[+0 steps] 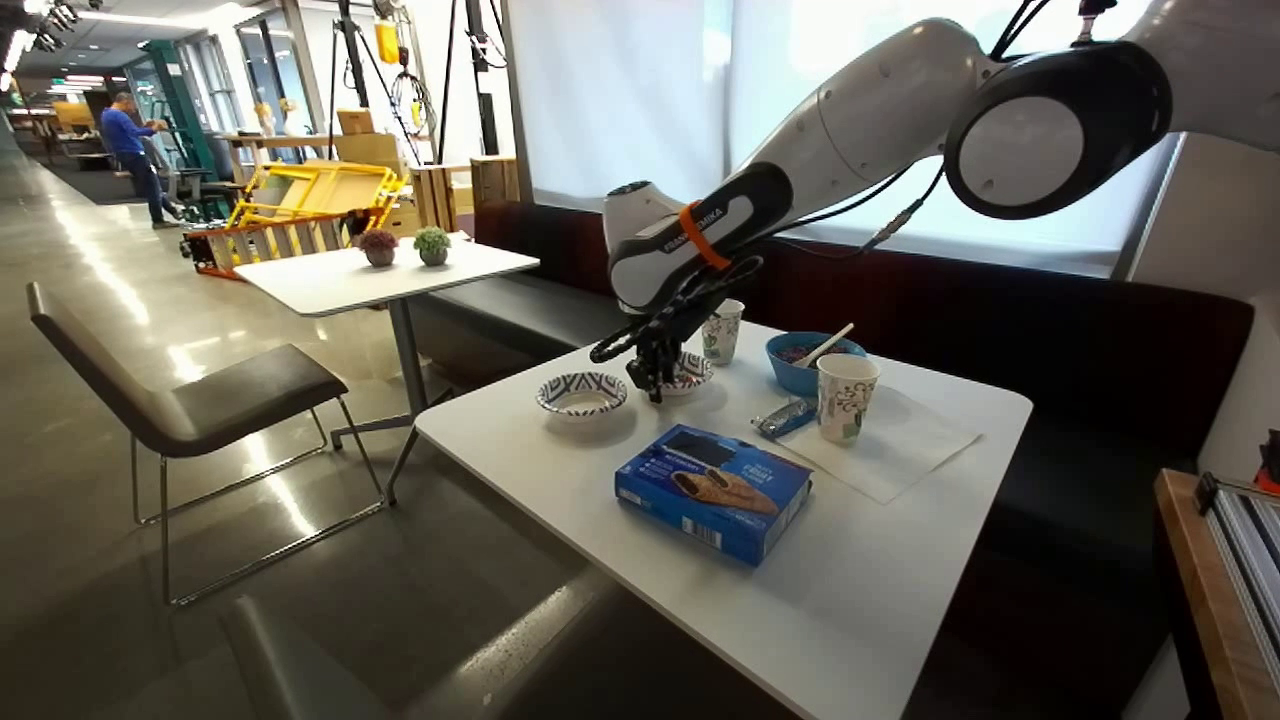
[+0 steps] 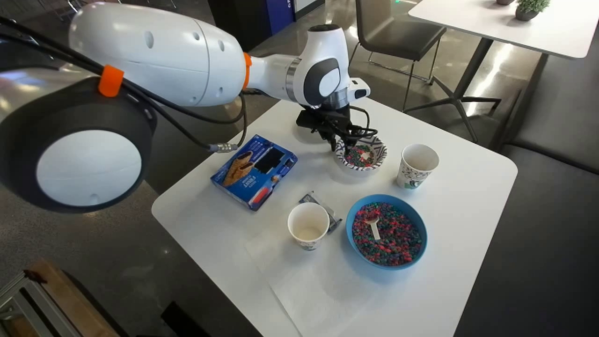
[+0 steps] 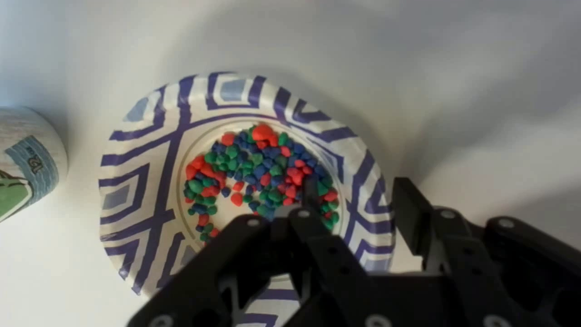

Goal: Pour the cereal in the blue bowl into the cup

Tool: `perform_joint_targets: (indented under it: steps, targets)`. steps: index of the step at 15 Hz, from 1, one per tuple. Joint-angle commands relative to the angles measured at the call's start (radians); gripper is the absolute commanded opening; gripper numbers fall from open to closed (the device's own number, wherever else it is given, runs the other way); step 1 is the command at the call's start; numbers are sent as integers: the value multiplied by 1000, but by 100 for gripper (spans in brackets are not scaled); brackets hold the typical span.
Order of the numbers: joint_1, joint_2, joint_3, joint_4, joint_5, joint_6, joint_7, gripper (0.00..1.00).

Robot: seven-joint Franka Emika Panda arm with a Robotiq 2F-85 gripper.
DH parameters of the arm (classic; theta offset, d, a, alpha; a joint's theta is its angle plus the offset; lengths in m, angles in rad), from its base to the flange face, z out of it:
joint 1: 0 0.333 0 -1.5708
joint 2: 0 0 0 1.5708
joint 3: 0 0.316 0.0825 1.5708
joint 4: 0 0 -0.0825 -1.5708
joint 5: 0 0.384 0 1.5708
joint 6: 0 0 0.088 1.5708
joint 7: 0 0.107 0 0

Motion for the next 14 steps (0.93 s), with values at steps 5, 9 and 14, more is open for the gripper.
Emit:
perform_joint_targets:
  steps: [5,9,14]
  targets:
    - [-20,53,27,78,-13,-11,-46,34]
    - [-20,60,26,89,-13,-11,-49,30]
    - [-19,56,23,92,-14,-13,-43,13]
